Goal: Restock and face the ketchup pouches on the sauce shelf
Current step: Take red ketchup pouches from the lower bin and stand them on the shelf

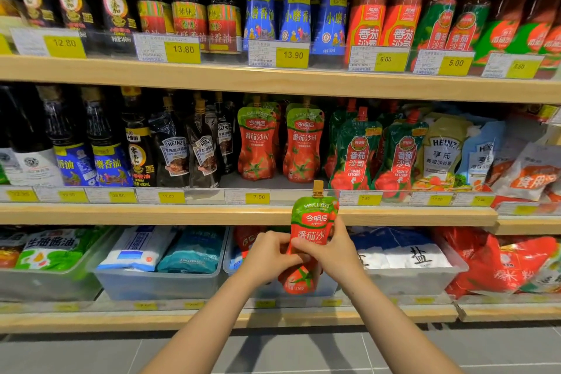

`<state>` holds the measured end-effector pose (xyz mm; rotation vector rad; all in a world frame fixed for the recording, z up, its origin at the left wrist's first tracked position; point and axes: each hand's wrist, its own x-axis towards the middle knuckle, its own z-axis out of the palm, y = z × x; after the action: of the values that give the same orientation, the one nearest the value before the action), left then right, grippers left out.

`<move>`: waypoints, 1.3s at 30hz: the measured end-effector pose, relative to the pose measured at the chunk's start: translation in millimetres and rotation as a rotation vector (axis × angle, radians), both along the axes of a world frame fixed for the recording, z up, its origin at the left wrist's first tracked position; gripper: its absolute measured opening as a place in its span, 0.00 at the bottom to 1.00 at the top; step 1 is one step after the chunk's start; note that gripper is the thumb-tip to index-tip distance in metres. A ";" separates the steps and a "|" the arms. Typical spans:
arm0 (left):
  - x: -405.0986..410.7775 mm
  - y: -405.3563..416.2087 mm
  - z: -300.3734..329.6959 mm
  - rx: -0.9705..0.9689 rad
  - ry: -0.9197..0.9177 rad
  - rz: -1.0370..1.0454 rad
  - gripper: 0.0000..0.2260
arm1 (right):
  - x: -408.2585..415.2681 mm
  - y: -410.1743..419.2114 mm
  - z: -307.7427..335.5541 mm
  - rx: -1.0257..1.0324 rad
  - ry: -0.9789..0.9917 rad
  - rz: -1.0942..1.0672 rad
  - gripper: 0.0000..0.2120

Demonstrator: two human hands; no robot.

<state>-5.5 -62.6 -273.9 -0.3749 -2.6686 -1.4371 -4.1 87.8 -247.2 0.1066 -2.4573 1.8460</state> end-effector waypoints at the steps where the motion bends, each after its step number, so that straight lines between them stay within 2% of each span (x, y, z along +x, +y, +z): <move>1: -0.7 2.3 1.7 -0.009 0.015 -0.007 0.05 | -0.1 0.3 -2.1 -0.005 0.002 -0.036 0.29; 4: -0.1 5.5 0.1 0.035 0.017 -0.023 0.12 | -4.2 3.6 2.8 -0.018 0.018 -0.082 0.25; 7: 0.8 1.3 -9.4 0.019 -0.040 -0.038 0.22 | -8.9 9.6 9.2 -0.046 0.016 -0.080 0.26; 13: 2.1 5.8 -15.6 0.077 0.002 0.053 0.15 | -1.5 0.5 7.0 0.011 0.074 -0.130 0.32; 16: 4.2 6.8 -18.2 0.122 0.020 0.028 0.19 | 9.5 -2.2 -4.1 0.036 0.124 -0.202 0.30; 20: 0.6 -6.8 -8.5 0.199 0.030 0.046 0.27 | 2.2 -0.8 5.9 -0.017 0.155 -0.189 0.27; 22: -5.8 -21.7 8.5 0.089 0.239 0.155 0.24 | -6.6 -3.1 24.7 -0.022 0.208 -0.179 0.27; 24: -20.0 -40.9 25.1 -0.169 0.575 0.269 0.20 | -20.8 -5.2 49.2 -0.041 0.273 -0.180 0.28; 26: -38.5 -60.0 34.9 -0.430 0.751 0.339 0.19 | -37.2 -8.2 76.5 -0.016 0.337 -0.197 0.28; 28: -54.1 -72.2 34.7 -0.619 0.732 0.362 0.18 | -53.9 -13.8 98.8 0.020 0.398 -0.200 0.29; 31: -64.2 -75.2 25.0 -0.778 0.671 0.390 0.19 | -74.8 -26.0 113.1 0.077 0.435 -0.211 0.29; 36: -72.3 -76.0 14.1 -0.838 0.724 0.448 0.17 | -100.7 -42.1 95.9 0.229 0.410 -0.259 0.31; 39: -73.0 -76.2 12.3 -0.829 0.774 0.452 0.17 | -108.8 -46.8 79.3 0.314 0.327 -0.337 0.33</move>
<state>-78.5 -138.8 -261.6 -0.2599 -2.2929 0.0208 -112.9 41.0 -167.9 0.0065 -2.3361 1.1992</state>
